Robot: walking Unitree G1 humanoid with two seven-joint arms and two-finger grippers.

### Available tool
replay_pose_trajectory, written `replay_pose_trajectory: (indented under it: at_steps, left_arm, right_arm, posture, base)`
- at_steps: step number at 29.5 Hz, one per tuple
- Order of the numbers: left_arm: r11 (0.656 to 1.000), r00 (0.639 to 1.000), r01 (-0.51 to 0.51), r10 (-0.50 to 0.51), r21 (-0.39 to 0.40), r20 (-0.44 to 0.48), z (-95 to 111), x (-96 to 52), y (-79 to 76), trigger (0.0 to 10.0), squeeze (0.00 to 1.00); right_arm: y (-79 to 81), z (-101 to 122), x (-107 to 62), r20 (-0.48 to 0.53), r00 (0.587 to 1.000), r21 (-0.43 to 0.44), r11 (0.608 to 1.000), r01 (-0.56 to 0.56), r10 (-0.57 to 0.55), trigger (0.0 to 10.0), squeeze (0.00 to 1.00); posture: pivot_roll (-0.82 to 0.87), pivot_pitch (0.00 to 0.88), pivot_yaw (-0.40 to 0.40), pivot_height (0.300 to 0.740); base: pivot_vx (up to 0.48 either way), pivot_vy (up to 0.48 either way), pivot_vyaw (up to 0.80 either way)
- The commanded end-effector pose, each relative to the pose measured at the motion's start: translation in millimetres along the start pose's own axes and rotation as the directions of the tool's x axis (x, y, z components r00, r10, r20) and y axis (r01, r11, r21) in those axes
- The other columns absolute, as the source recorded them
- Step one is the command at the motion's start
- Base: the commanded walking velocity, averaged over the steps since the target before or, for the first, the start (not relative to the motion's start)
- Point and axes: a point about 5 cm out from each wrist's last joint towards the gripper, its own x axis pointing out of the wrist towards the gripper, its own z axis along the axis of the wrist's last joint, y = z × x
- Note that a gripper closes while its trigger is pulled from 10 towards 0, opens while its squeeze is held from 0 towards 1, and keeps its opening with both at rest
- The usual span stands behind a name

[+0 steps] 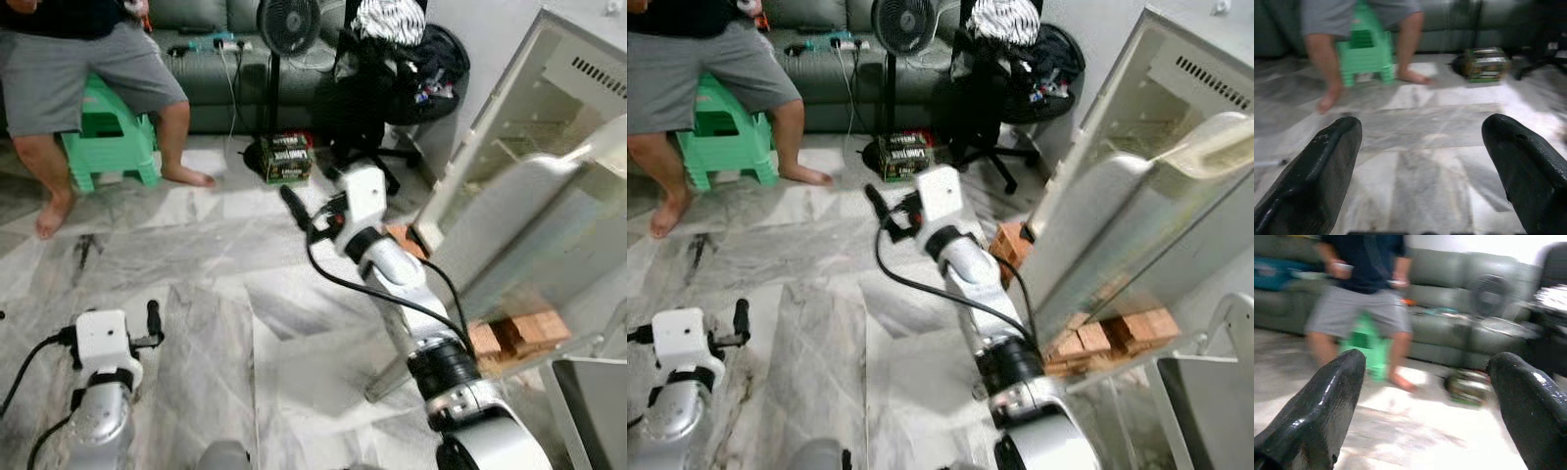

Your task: Restocking fridge

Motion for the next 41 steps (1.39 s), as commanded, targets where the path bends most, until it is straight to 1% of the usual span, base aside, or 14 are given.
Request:
replay_pose_trajectory:
  at_steps: [1,3,4,6,7,9,13,20,23,26,29,30,41]
  left_arm:
    - [1.0,1.0,0.013,-0.013,-0.002,0.018,6,2.6,-3.6,10.0,0.0]
    - [1.0,1.0,0.021,-0.021,0.001,0.021,7,3.5,-4.6,10.0,0.0]
    - [1.0,0.999,0.026,-0.026,0.004,0.021,7,4.2,-5.2,10.0,0.0]
    - [0.999,0.999,0.034,-0.034,0.008,0.023,7,5.1,-5.8,10.0,0.0]
    - [0.999,0.999,0.036,-0.036,0.007,0.023,8,4.9,-5.9,10.0,0.0]
    - [0.999,0.999,0.036,-0.036,0.007,0.023,8,4.9,-5.9,10.0,0.0]
    - [0.999,0.999,0.046,-0.047,0.005,0.025,9,3.2,-6.1,10.0,0.0]
    - [0.999,0.998,0.052,-0.052,0.008,0.02,8,1.2,-6.9,10.0,0.0]
    - [0.999,0.999,0.05,-0.051,0.011,0.017,8,1.1,-7.2,10.0,0.0]
    - [0.999,0.999,0.05,-0.05,0.001,0.008,7,1.1,-7.3,10.0,0.0]
    - [0.999,0.999,0.051,-0.051,-0.002,0.005,6,0.7,-7.3,10.0,0.0]
    - [0.998,0.998,0.055,-0.055,0.0,0.007,7,0.0,-7.7,10.0,0.0]
    - [0.998,0.998,0.068,-0.068,-0.01,0.001,6,-0.2,-8.7,10.0,0.0]
  right_arm:
    - [-21.3,4,-9.1,0.03,0.995,-0.034,0.995,0.097,-0.096,10.0,0.0]
    - [-34.3,1,-17.7,0.016,0.986,-0.019,0.986,0.168,-0.167,10.0,0.0]
    - [-39.6,-1,-21.2,0.01,0.981,-0.031,0.981,0.192,-0.192,10.0,0.0]
    - [-47.7,-1,-26.5,0.012,0.972,-0.031,0.972,0.234,-0.234,10.0,0.0]
    - [-49.2,0,-27.9,0.016,0.968,-0.032,0.968,0.25,-0.249,10.0,0.0]
    - [-49.2,0,-27.9,0.016,0.968,-0.032,0.968,0.25,-0.249,10.0,0.0]
    - [-52.6,4,-31.7,0.035,0.954,-0.038,0.954,0.298,-0.296,10.0,0.0]
    - [-49.5,0,-34.5,0.024,0.953,-0.038,0.952,0.303,-0.302,10.0,0.0]
    - [-49.8,0,-35.2,0.021,0.948,-0.013,0.948,0.319,-0.319,10.0,0.0]
    - [-49.2,2,-34.9,0.031,0.949,-0.018,0.949,0.315,-0.314,10.0,0.0]
    - [-48.9,1,-35.2,0.009,0.948,-0.026,0.948,0.318,-0.318,10.0,0.0]
    - [-49.9,0,-35.8,-0.004,0.946,-0.013,0.946,0.324,-0.324,10.0,0.0]
    - [-50.9,-1,-36.3,-0.011,0.944,-0.015,0.944,0.329,-0.329,10.0,0.0]
  posture:
    - [0.16,0.0,-0.071,0.74]
    - [0.14,0.0,-0.065,0.74]
    - [0.14,0.0,-0.065,0.74]
    - [0.14,0.0,-0.062,0.74]
    - [0.13,0.0,-0.056,0.74]
    - [0.13,0.0,-0.056,0.74]
    - [0.13,0.0,-0.052,0.74]
    - [0.13,0.0,-0.052,0.74]
    - [0.13,0.0,-0.052,0.74]
    - [0.13,0.0,-0.053,0.74]
    - [0.12,0.0,-0.053,0.74]
    - [0.12,0.0,-0.053,0.74]
    - [0.12,0.0,-0.052,0.74]
  base:
    - [0.0,0.0,0.0]
    - [0.0,0.0,0.0]
    - [0.0,0.0,0.0]
    - [0.0,0.0,0.0]
    - [0.0,0.0,0.0]
    - [0.0,0.0,0.0]
    - [0.0,0.0,0.0]
    - [0.0,0.0,0.0]
    - [0.0,0.0,0.0]
    - [0.0,0.0,0.0]
    - [0.0,0.0,0.0]
    - [0.0,0.0,-0.8]
    - [0.0,0.0,-0.8]
